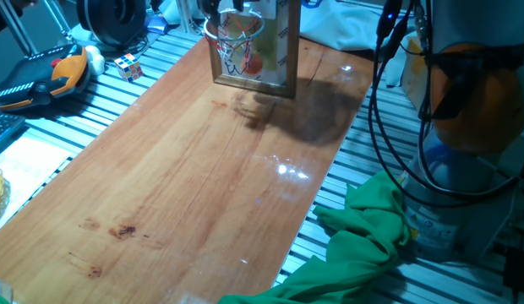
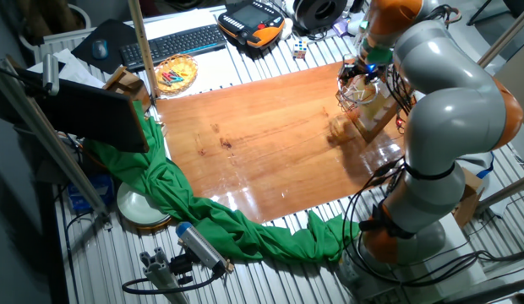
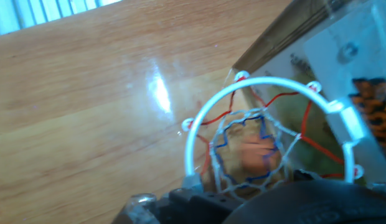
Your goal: Grab a basketball, release it and shoot it into the basket
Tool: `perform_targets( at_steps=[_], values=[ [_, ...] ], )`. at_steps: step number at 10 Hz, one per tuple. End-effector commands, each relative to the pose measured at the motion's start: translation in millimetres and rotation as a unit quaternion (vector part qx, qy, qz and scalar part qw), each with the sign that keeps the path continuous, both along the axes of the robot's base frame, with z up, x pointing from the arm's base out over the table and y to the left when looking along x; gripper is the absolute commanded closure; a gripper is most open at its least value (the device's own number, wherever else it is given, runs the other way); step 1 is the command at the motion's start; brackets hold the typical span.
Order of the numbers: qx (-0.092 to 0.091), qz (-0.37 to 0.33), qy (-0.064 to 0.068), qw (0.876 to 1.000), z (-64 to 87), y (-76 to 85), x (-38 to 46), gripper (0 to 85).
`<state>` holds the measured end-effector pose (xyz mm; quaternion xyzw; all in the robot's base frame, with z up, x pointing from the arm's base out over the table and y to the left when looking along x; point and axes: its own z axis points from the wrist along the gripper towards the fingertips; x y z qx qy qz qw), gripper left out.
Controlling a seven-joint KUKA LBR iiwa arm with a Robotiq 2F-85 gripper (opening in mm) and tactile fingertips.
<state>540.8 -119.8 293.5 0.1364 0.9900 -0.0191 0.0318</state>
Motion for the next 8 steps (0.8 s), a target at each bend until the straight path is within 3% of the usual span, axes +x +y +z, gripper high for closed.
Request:
perform_targets(
  at_steps=[1, 4, 7, 8],
  values=[
    [0.002, -0.001, 0.001, 1.000, -1.6, 3.7, -1.0, 18.7],
    [0.006, -0.006, 0.004, 1.000, -6.6, 18.3, -7.7, 24.7],
    [0.010, 0.000, 0.008, 1.000, -5.7, 19.4, -8.1, 33.7],
    [0.012, 0.003, 0.008, 1.000, -5.4, 20.0, -8.2, 40.3]
  ],
)
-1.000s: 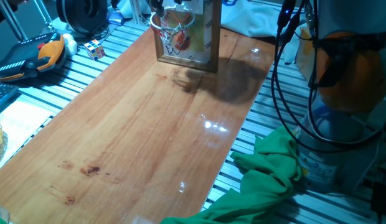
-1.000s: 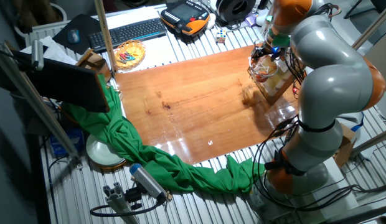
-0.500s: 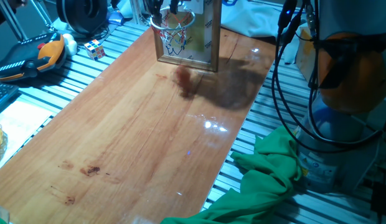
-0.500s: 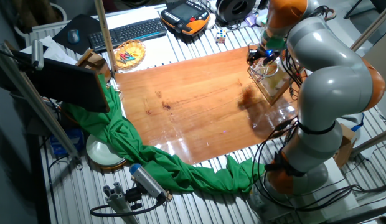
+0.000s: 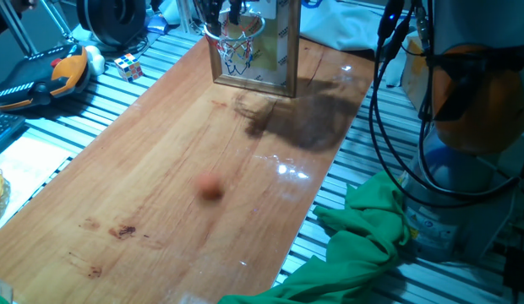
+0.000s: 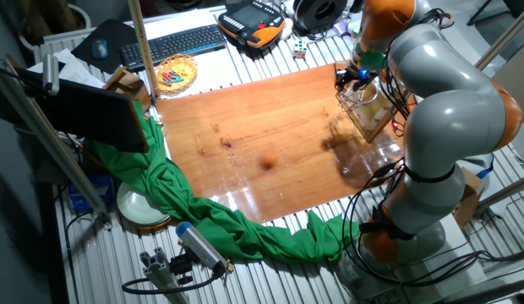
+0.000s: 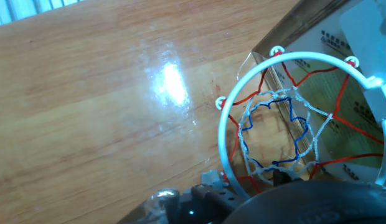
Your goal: Grab a basketball, release it and shoot it into the basket
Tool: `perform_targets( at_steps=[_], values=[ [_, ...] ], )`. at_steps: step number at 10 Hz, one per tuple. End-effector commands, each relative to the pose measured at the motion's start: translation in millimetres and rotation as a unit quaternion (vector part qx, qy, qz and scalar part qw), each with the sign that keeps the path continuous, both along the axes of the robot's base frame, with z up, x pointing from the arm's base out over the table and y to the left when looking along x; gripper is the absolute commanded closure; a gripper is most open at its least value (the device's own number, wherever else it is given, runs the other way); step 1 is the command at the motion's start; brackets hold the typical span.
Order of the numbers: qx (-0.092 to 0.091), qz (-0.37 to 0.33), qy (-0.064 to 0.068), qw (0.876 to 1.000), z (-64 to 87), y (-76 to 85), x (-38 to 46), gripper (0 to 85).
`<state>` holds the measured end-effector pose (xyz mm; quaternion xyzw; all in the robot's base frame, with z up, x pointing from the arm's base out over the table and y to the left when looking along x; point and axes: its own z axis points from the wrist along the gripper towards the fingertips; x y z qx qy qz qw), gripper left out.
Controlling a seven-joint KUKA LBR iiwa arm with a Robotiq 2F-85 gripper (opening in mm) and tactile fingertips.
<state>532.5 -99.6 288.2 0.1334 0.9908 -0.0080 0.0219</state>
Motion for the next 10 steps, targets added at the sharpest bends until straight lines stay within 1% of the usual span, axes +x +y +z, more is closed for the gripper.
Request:
perform_targets(
  at_steps=[1, 2, 3, 4, 6, 8, 10],
  values=[
    [0.000, 0.002, 0.000, 1.000, 0.4, 0.4, -0.2, 47.7],
    [0.001, 0.005, 0.001, 1.000, 1.0, 1.3, -0.5, 57.7],
    [0.001, 0.012, 0.003, 1.000, 1.4, 1.8, -0.7, 75.3],
    [0.002, 0.016, 0.004, 1.000, 1.8, 2.2, -0.5, 84.3],
    [-0.003, 0.020, 0.004, 1.000, 4.1, 1.9, -0.5, 84.3],
    [-0.002, 0.027, 0.007, 1.000, 6.0, 2.2, -2.6, 84.3],
    [-0.005, 0.034, 0.008, 0.999, 6.9, 2.7, -3.4, 84.3]
  ],
)
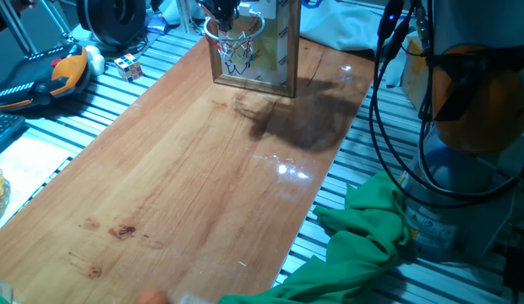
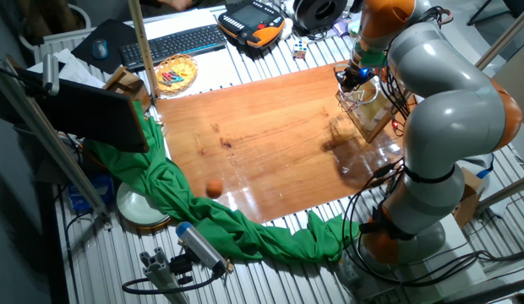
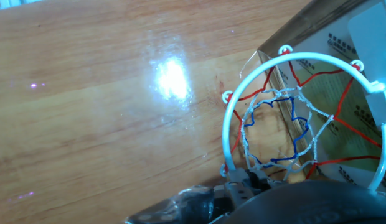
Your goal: Grab a basketball, release it and shoot it into the basket
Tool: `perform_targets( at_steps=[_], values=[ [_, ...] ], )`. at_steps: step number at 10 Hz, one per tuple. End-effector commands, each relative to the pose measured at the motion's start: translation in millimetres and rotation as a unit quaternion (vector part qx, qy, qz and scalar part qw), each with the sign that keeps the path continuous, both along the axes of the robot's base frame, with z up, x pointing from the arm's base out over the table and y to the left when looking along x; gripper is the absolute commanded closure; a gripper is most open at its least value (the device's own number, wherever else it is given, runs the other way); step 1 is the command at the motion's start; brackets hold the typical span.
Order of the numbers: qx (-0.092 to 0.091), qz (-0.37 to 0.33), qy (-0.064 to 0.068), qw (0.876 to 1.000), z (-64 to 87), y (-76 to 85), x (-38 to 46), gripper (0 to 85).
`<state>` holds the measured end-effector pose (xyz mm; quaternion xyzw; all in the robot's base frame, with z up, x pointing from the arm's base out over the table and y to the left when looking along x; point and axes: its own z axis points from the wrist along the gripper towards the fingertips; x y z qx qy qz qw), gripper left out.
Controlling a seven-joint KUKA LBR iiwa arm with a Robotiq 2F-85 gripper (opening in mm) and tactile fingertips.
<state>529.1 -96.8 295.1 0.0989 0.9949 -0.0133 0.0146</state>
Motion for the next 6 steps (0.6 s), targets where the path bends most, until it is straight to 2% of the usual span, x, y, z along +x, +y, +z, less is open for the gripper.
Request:
perform_targets(
  at_steps=[1, 3, 6],
  values=[
    [-0.001, 0.004, 0.002, 1.000, 0.1, -0.1, -0.2, 84.3],
    [0.010, 0.011, 0.009, 1.000, 0.3, 0.6, -0.4, 84.3],
    [0.011, 0.019, 0.013, 1.000, 1.6, 3.9, -1.3, 84.3]
  ],
)
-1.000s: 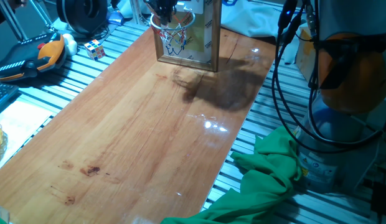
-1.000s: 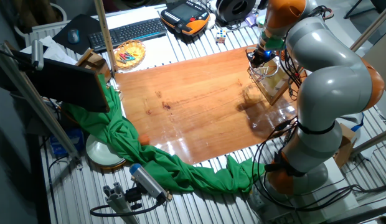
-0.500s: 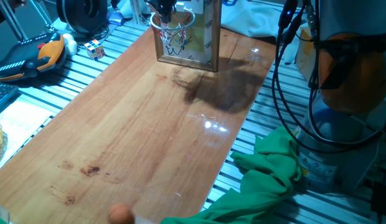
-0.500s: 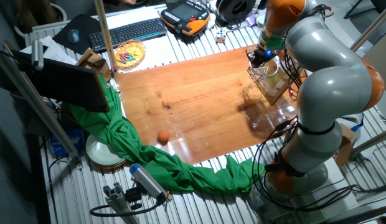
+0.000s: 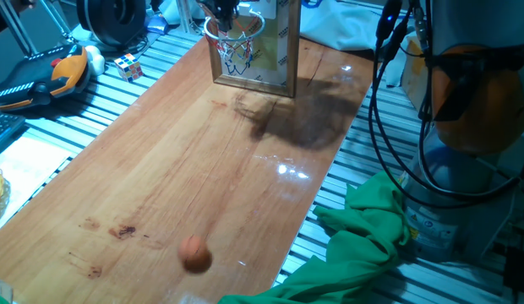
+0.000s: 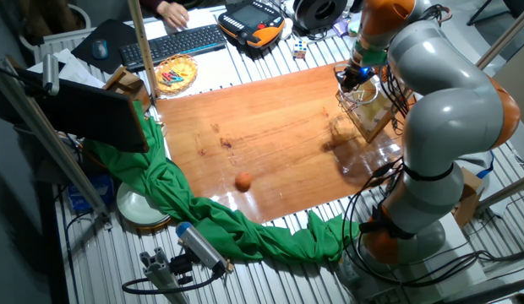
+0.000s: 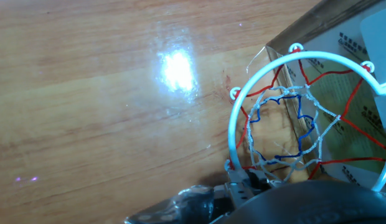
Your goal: Grab a basketball, release it and shoot it into the basket
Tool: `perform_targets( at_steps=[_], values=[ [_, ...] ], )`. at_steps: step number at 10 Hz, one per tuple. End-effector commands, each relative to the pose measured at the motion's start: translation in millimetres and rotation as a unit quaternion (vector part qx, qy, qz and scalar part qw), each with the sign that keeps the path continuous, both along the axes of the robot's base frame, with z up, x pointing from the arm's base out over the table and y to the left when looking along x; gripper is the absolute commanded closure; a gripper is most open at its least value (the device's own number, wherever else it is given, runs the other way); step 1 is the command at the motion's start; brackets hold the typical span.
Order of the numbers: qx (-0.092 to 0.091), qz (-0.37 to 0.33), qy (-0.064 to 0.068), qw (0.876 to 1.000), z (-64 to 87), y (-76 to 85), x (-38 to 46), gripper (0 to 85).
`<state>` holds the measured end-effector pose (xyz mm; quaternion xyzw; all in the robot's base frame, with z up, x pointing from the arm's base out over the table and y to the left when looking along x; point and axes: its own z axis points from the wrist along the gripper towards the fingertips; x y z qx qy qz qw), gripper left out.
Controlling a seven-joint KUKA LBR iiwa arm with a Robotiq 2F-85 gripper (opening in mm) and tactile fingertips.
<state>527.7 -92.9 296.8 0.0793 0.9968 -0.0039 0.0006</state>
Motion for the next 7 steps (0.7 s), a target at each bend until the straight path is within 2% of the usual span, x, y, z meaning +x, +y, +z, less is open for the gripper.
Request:
perform_targets(
  at_steps=[1, 7],
  values=[
    [0.000, 0.001, 0.000, 1.000, 0.0, 0.0, 0.0, 84.3],
    [-0.005, 0.004, -0.003, 1.000, 1.3, 5.1, -1.3, 84.3]
  ],
)
